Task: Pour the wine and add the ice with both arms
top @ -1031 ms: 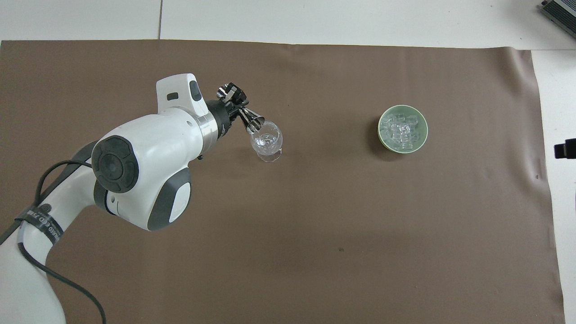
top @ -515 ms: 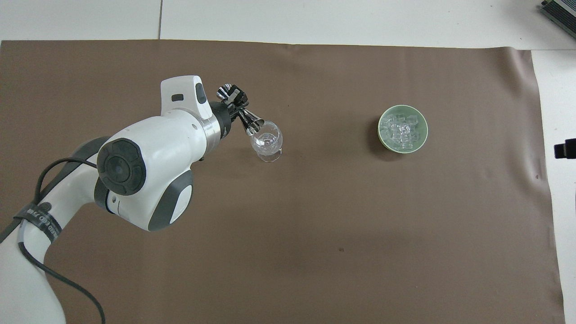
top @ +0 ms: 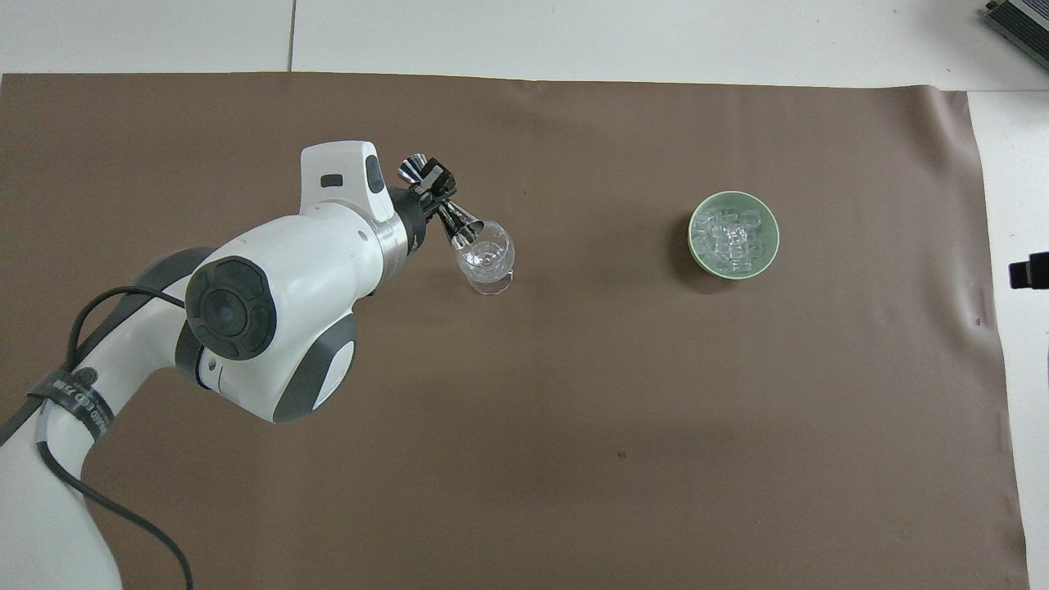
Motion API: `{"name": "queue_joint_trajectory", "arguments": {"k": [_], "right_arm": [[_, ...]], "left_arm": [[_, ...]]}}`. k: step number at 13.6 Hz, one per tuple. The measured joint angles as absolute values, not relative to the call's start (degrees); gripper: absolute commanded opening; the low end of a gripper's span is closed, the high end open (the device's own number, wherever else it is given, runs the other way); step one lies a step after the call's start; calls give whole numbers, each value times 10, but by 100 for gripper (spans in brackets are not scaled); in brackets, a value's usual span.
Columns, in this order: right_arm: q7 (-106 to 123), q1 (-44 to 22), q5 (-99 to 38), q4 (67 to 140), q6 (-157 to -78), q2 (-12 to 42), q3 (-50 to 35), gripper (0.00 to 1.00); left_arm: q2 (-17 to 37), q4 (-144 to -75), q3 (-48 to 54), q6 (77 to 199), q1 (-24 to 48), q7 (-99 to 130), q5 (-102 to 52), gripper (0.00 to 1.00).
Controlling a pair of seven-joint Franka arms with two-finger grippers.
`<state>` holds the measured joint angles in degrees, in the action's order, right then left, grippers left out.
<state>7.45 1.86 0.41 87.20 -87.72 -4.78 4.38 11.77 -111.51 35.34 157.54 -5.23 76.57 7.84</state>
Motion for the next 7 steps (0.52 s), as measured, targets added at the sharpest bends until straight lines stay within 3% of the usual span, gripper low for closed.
{"name": "queue_joint_trajectory", "arguments": {"k": [7], "right_arm": [[75, 19, 4, 872, -877, -48, 44, 100]], "left_arm": [[118, -1115, 353, 1572, -52, 766, 92, 0]]}}
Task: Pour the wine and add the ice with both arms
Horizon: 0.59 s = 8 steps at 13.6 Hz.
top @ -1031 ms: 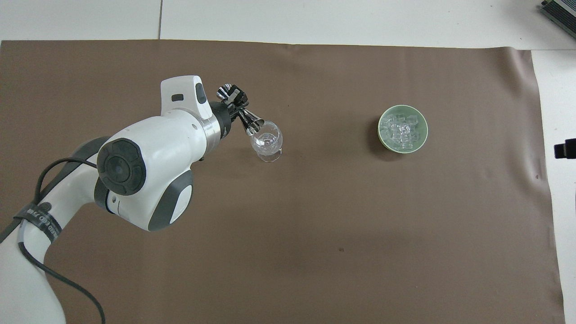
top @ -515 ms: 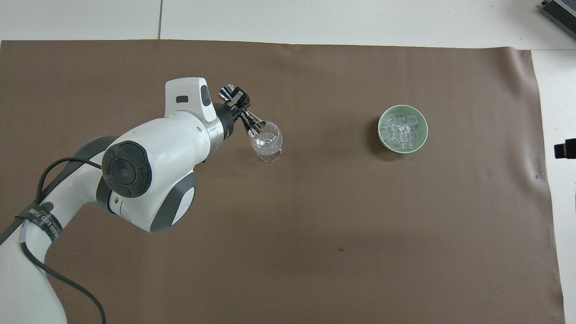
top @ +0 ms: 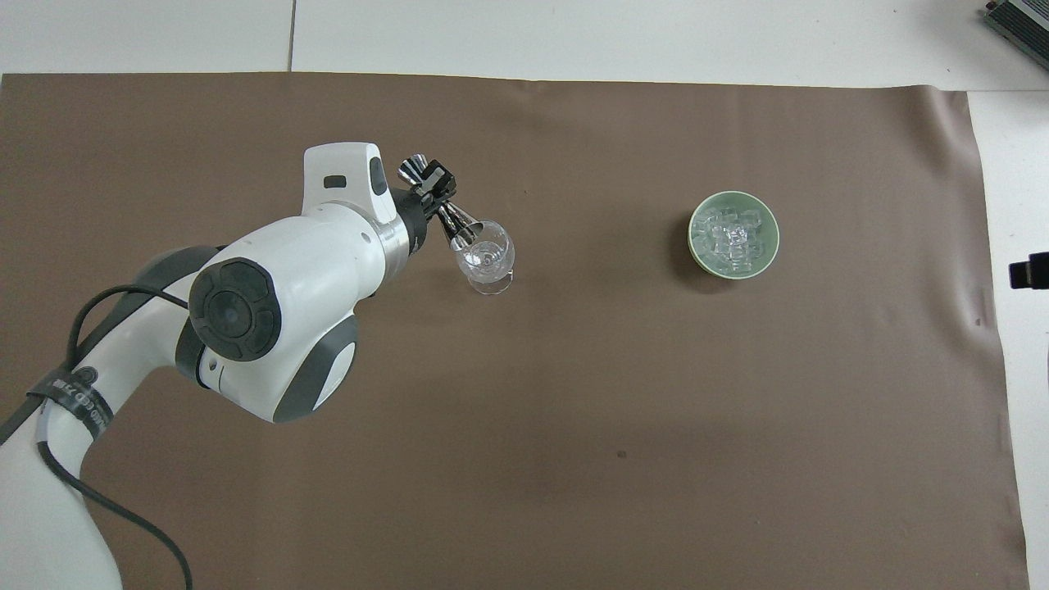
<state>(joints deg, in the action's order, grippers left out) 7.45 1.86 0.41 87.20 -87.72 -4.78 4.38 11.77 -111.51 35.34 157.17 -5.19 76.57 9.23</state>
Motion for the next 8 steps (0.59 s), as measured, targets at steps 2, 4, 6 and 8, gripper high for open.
{"name": "queue_joint_trajectory", "arguments": {"k": [2, 4, 6, 8], "right_arm": [[74, 19, 4, 872, -877, -48, 44, 100], [74, 19, 4, 872, -877, -48, 44, 100], [74, 19, 4, 872, -877, -48, 44, 100], [74, 19, 4, 872, -877, -48, 44, 100]], "left_arm": [[118, -1115, 353, 1572, -51, 766, 94, 0], [118, -1115, 353, 1572, -51, 766, 102, 0], [118, -1115, 353, 1572, -51, 766, 108, 0], [118, -1115, 353, 1572, -51, 766, 116, 0]]}}
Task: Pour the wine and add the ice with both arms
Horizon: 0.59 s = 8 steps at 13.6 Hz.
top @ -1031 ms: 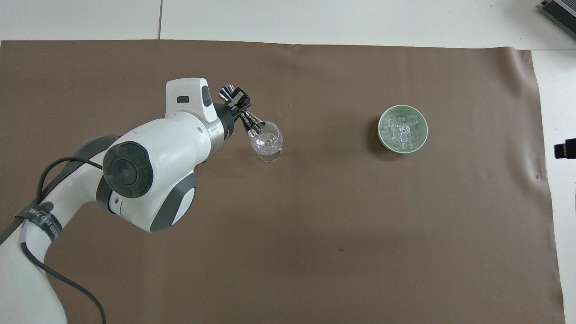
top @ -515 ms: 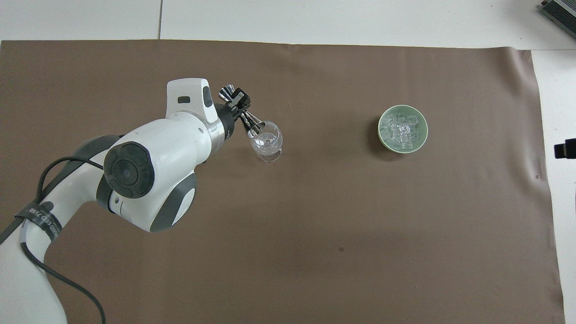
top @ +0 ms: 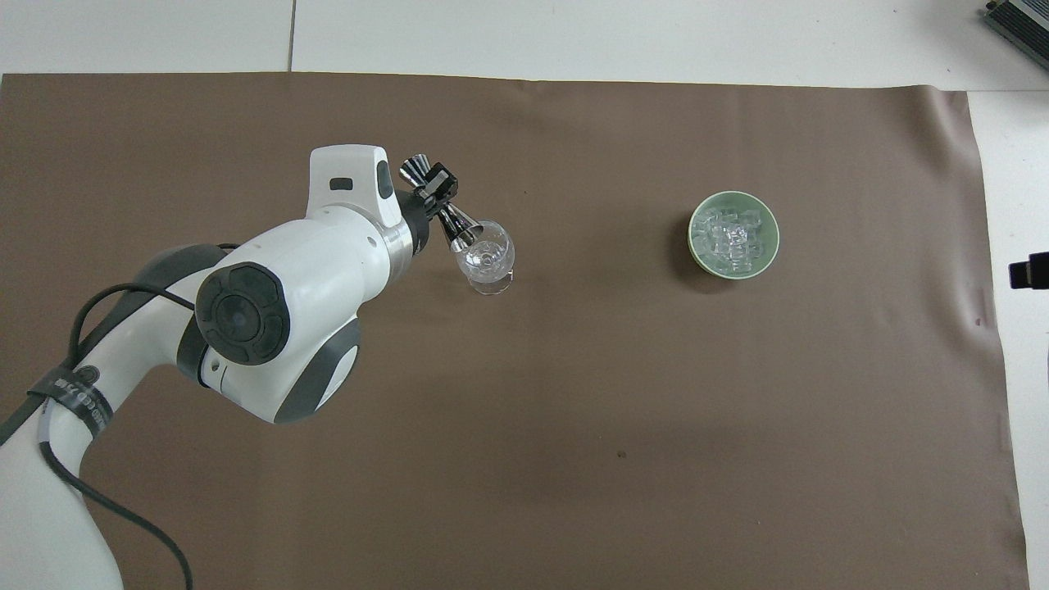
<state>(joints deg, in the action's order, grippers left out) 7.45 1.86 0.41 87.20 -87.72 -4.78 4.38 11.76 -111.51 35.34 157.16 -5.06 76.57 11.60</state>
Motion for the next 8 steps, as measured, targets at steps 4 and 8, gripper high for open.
{"name": "queue_joint_trajectory", "arguments": {"k": [4, 8], "right_arm": [[75, 19, 4, 872, -877, -48, 44, 100], [74, 19, 4, 872, -877, -48, 44, 100]], "left_arm": [[118, -1115, 353, 1572, -50, 766, 121, 0], [118, -1115, 354, 1572, -48, 766, 129, 0]]}}
